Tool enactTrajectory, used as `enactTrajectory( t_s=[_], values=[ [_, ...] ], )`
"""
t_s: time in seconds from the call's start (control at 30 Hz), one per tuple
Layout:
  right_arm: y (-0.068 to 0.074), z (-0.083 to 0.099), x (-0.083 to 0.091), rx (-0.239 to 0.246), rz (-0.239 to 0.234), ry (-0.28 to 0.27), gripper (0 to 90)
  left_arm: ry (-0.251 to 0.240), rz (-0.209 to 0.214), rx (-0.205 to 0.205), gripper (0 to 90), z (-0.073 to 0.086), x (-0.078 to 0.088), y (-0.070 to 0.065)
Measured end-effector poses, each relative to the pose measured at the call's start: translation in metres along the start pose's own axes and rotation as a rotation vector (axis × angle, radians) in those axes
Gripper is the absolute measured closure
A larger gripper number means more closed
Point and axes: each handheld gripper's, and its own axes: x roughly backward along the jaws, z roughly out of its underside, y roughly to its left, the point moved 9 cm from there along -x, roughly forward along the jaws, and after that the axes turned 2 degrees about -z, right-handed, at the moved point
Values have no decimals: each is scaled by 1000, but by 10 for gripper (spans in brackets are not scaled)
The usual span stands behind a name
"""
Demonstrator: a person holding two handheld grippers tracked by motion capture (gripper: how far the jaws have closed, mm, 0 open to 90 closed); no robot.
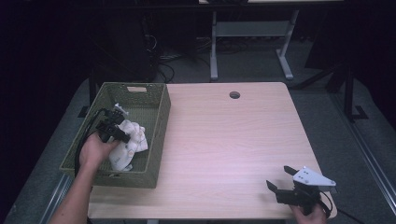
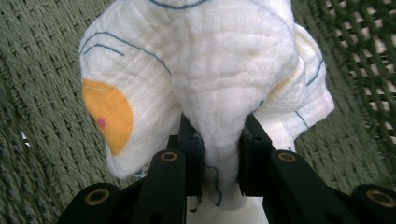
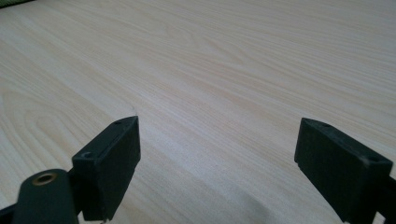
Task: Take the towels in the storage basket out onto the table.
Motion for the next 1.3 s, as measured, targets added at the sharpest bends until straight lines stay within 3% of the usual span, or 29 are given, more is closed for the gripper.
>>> enactTrajectory(
  t_s=[0.07, 0.3, 0.4, 0.6, 0.83, 1.3],
  values=[
    [0, 0, 0, 0, 1, 1, 139, -20, 21, 15, 745, 0, 3, 1],
    [0, 0, 0, 0, 3, 2, 139, -106, 32, 37, 745, 0, 21, 6],
    [1, 0, -1, 6, 3, 0, 139, -155, 68, 53, 745, -1, 31, 5],
    [1, 0, -1, 5, 3, 0, 139, -215, 90, 20, 744, -5, 45, -2],
    [1, 0, -1, 7, 2, 1, 139, -234, 104, 25, 744, -6, 51, -2],
    [1, 0, -1, 7, 6, 3, 139, -309, 212, 74, 743, -3, 60, -6]
  ],
)
